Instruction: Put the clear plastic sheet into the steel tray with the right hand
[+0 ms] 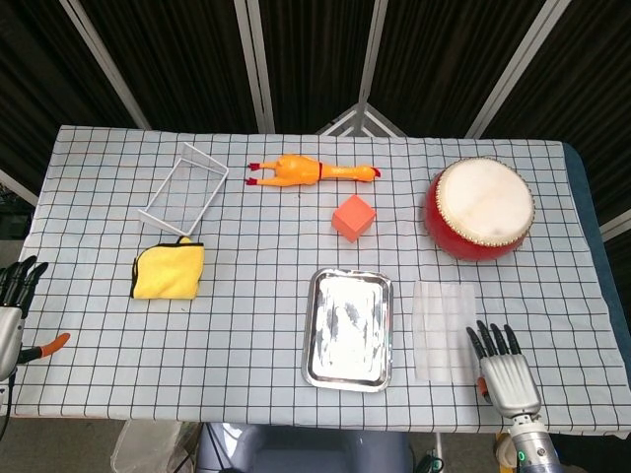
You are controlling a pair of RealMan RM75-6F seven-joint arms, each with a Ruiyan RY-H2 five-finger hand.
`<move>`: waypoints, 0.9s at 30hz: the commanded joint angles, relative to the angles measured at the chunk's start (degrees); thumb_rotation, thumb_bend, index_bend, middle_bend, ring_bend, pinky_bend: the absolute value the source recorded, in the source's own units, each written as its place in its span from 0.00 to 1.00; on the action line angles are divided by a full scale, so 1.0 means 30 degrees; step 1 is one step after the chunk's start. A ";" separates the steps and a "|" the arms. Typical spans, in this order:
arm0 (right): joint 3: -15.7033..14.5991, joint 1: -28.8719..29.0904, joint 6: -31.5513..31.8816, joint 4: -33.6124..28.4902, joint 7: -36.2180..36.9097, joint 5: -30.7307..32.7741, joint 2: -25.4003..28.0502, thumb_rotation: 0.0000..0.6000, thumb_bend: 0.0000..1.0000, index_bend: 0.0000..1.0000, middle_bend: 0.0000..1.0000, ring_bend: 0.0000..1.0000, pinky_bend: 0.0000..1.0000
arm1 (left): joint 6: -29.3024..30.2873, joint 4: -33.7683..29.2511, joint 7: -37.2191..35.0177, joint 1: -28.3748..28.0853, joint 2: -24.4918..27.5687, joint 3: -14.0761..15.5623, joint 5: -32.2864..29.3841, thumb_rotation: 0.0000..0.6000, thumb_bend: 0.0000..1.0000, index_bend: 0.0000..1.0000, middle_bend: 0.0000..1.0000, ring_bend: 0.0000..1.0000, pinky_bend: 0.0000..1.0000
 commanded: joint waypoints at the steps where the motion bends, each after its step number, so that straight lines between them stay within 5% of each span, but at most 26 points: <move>1: -0.0080 0.0034 -0.0177 0.0085 -0.0298 0.0161 -0.0065 1.00 0.41 0.00 0.00 0.00 0.00 | 0.0012 0.0002 0.0001 0.0011 -0.0009 -0.0008 -0.0031 1.00 0.00 0.00 0.00 0.00 0.00; 27: -0.0430 0.0084 -0.0672 0.0483 -0.1129 0.0771 -0.0456 1.00 0.41 0.00 0.00 0.00 0.00 | 0.0022 0.0078 -0.0042 0.0004 -0.0050 0.0018 -0.0003 1.00 0.00 0.00 0.00 0.00 0.00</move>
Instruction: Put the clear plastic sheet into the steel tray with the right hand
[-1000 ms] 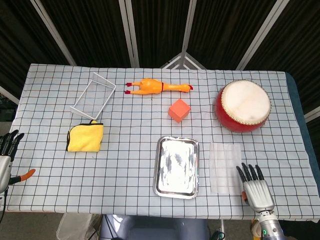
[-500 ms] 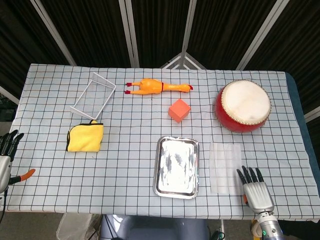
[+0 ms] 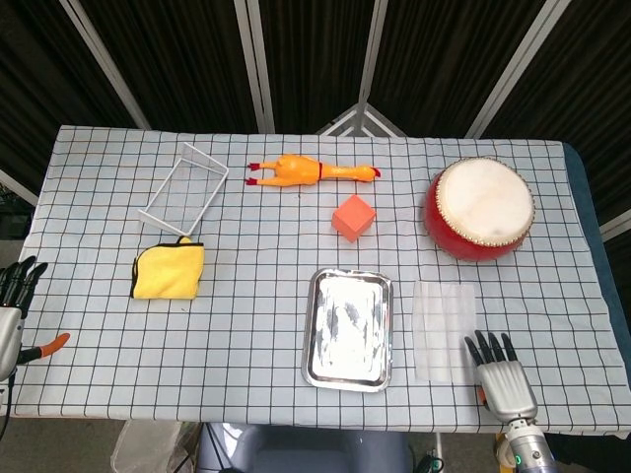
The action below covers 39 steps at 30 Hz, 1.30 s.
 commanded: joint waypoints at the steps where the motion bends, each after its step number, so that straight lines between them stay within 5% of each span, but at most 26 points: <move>1: 0.0023 0.0034 -0.0060 0.0036 0.0013 0.0069 -0.0040 1.00 0.41 0.00 0.00 0.00 0.00 | 0.0007 -0.0002 -0.0002 0.0005 -0.0002 -0.0002 -0.0011 1.00 0.00 0.00 0.00 0.00 0.00; 39: 0.0104 0.0177 0.0448 0.0064 0.0544 -0.0154 -0.0173 1.00 0.41 0.00 0.00 0.00 0.00 | 0.0037 -0.0074 -0.0092 0.0029 0.0001 0.0104 0.0144 1.00 0.00 0.00 0.00 0.00 0.00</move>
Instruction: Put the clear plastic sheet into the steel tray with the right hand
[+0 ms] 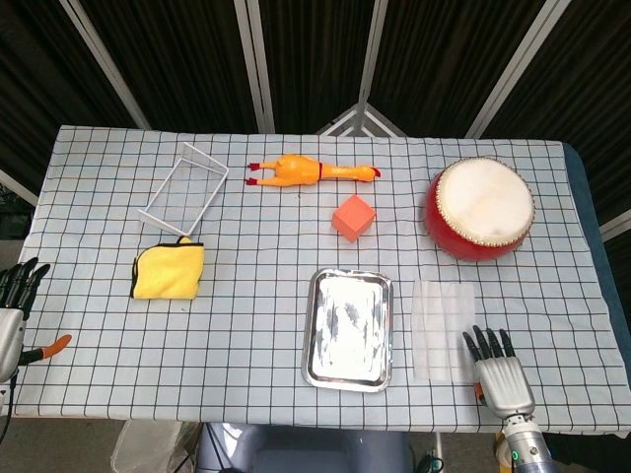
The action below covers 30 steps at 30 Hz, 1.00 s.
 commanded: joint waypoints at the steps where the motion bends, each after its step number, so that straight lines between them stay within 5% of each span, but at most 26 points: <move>1: 0.0008 -0.0004 0.0108 -0.0117 0.0039 -0.0084 0.0100 1.00 0.41 0.00 0.00 0.00 0.00 | 0.0022 0.0006 0.0015 -0.0001 -0.0014 0.0001 0.0028 1.00 0.00 0.00 0.00 0.00 0.00; 16: 0.0475 0.0427 -0.0134 0.0563 0.1076 -0.0104 -0.0320 1.00 0.41 0.01 0.00 0.00 0.00 | -0.0052 -0.0014 -0.0001 -0.0016 -0.0020 -0.0004 -0.0051 1.00 0.00 0.00 0.00 0.00 0.00; 18: 0.0531 0.0484 -0.0091 0.0828 0.1369 -0.0233 -0.0471 1.00 0.42 0.05 0.00 0.00 0.00 | -0.0050 -0.0021 -0.0029 -0.0012 -0.0008 -0.0001 -0.0048 1.00 0.00 0.00 0.00 0.00 0.00; 24: 0.0658 0.0625 0.0594 0.1492 0.3055 -0.1302 -0.0911 1.00 0.50 0.38 0.11 0.01 0.00 | -0.0026 -0.0016 -0.0145 0.0002 0.0004 0.0012 -0.0012 1.00 0.00 0.00 0.00 0.00 0.00; 30: 0.0629 0.0733 0.1271 0.1993 0.4497 -0.2356 -0.1198 1.00 0.54 0.52 0.16 0.03 0.00 | 0.0001 -0.0008 -0.0249 0.0020 -0.0005 0.0000 -0.0030 1.00 0.00 0.00 0.00 0.00 0.00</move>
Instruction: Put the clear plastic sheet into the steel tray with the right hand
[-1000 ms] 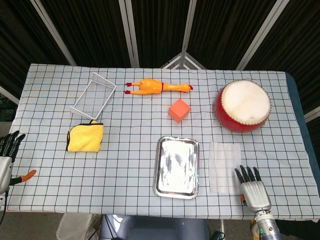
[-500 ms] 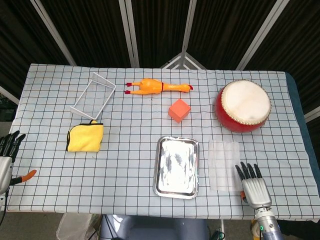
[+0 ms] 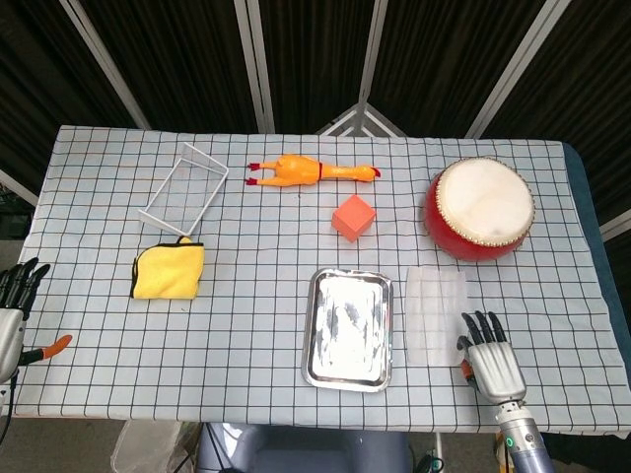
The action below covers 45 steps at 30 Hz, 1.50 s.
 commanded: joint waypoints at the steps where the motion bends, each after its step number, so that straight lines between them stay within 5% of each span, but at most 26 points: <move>1: 0.0001 0.0078 0.0378 0.0329 0.0705 -0.0493 -0.0222 1.00 0.54 0.53 0.17 0.03 0.00 | -0.0017 -0.0001 -0.0038 0.0007 0.0009 0.0000 -0.0032 1.00 0.00 0.00 0.00 0.00 0.00; 20: 0.0321 0.0436 0.1978 -0.0765 0.2365 -0.2349 0.0144 1.00 0.56 0.61 0.20 0.03 0.00 | -0.0025 0.0049 -0.0197 0.0013 0.0054 0.0003 -0.0025 1.00 0.00 0.00 0.00 0.00 0.00; 27: 0.1860 0.1252 0.2838 -0.5654 0.2952 -0.2944 0.1275 1.00 0.56 0.61 0.20 0.03 0.00 | -0.0070 0.0161 -0.0137 0.0029 0.0024 -0.0039 -0.0206 1.00 0.00 0.00 0.00 0.00 0.00; 34: 0.2973 0.2385 0.2032 -0.9509 0.0919 -0.3218 0.1226 1.00 0.57 0.62 0.20 0.03 0.00 | -0.0213 0.0261 -0.0192 -0.0001 0.0033 -0.0149 -0.0509 1.00 0.00 0.00 0.00 0.00 0.00; 40: 0.3567 0.3395 0.0724 -1.1122 -0.0942 -0.2417 0.0027 1.00 0.57 0.62 0.20 0.03 0.00 | -0.0371 0.0249 -0.0268 -0.0037 0.0080 -0.0171 -0.0651 1.00 0.00 0.00 0.00 0.00 0.00; 45: 0.3135 0.3636 0.0211 -1.1266 -0.2224 -0.2011 -0.0988 1.00 0.57 0.62 0.20 0.03 0.00 | -0.0588 0.0309 -0.0377 -0.0099 0.0109 -0.0164 -0.0759 1.00 0.00 0.00 0.00 0.00 0.00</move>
